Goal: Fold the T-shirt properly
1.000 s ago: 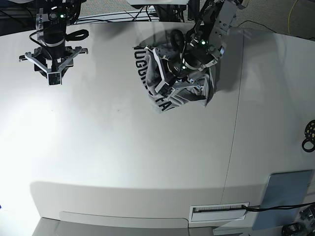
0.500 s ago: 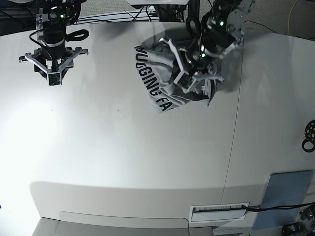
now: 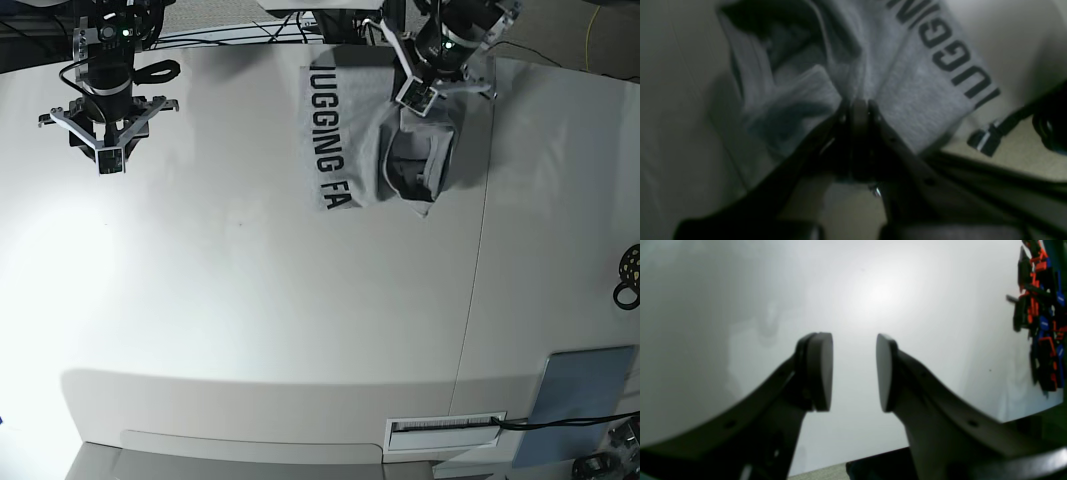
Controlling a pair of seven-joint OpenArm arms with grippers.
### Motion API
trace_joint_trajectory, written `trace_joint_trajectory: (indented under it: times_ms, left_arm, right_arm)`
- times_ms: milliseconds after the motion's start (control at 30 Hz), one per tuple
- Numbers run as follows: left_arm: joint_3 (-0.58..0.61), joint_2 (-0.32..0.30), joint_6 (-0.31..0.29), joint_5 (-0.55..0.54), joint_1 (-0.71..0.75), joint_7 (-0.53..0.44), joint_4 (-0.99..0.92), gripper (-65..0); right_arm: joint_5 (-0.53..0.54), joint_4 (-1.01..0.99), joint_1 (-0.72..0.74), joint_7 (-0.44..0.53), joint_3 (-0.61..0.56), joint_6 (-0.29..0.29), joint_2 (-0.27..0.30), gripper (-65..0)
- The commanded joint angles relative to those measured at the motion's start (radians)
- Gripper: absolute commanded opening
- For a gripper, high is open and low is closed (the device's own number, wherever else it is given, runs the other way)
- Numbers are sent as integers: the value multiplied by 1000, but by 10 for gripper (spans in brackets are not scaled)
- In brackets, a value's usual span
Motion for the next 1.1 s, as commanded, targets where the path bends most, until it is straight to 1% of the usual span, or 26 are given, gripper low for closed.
trace_joint_trajectory:
  times_ms: [0, 33, 67, 133, 233, 267, 300, 333, 400, 500, 567, 633, 700, 767, 833, 900, 967, 1000, 1067]
  left_arm:
    - [-2, -5, 3, 10, 18, -21, 19, -627]
    - [-2, -5, 3, 20, 30, -22, 19, -602]
    - [-2, -5, 3, 32, 32, -20, 19, -561]
    - [-2, -5, 3, 44, 30, -11, 19, -455]
    - [-2, -5, 3, 63, 25, -19, 19, -274]
    - [-2, -5, 4, 72, 25, -19, 19, -226]
    - [-2, -5, 8, 80, 25, -19, 19, -196]
    - [-2, -5, 34, 82, 25, -19, 19, -186]
    - [-4, -5, 93, 96, 25, -18, 19, -186]
    - [-33, -5, 151, 116, 25, -13, 19, -186]
    - [-72, -5, 160, 115, 25, 9, 19, -186]
    - [-120, -5, 158, 86, 26, 24, 19, -187]
    - [-174, -5, 129, 13, 25, 23, 13, -187]
    - [-229, -5, 74, -84, 25, 10, -3, -187]
    - [-279, -5, 24, -169, 25, -17, -21, -187]
    - [-319, -5, -22, -238, 24, -67, -31, -187]
    - [-350, -4, -60, -296, 13, -107, -32, -190]
    - [-359, -1, -74, -315, -1, -108, -32, -195]
    - [-361, 3, -78, -332, -37, -108, -34, -207]
  right_arm:
    - [-10, 17, 0, 23, 5, -7, 6, -431]
    - [-10, 17, 0, 23, 5, -7, 6, -431]
    - [-10, 17, 0, 22, 5, -7, 6, -431]
    - [-10, 17, 0, 22, 5, -8, 6, -431]
    - [-10, 17, 0, 22, 5, -8, 6, -431]
    - [-10, 17, 0, 22, 5, -8, 6, -431]
    - [-10, 17, 0, 21, 5, -8, 6, -431]
    - [-10, 17, 0, 21, 5, -8, 6, -431]
    - [-10, 17, 0, 22, 5, -8, 6, -431]
    - [-10, 17, 0, 21, 5, -8, 6, -431]
    - [-10, 17, 0, 21, 5, -8, 6, -431]
    - [-10, 17, 0, 21, 5, -8, 6, -431]
    - [-10, 17, 0, 20, 5, -7, 6, -431]
    - [-10, 17, 0, 19, 5, -8, 6, -431]
    - [-10, 17, 0, 13, 5, -8, 6, -431]
    - [-10, 17, 0, 0, 5, -8, 6, -431]
    - [-10, 17, 0, -7, 5, -7, 6, -431]
    - [-10, 17, 0, -8, 5, -8, 6, -431]
    - [-10, 17, 0, -12, 5, -8, 6, -431]
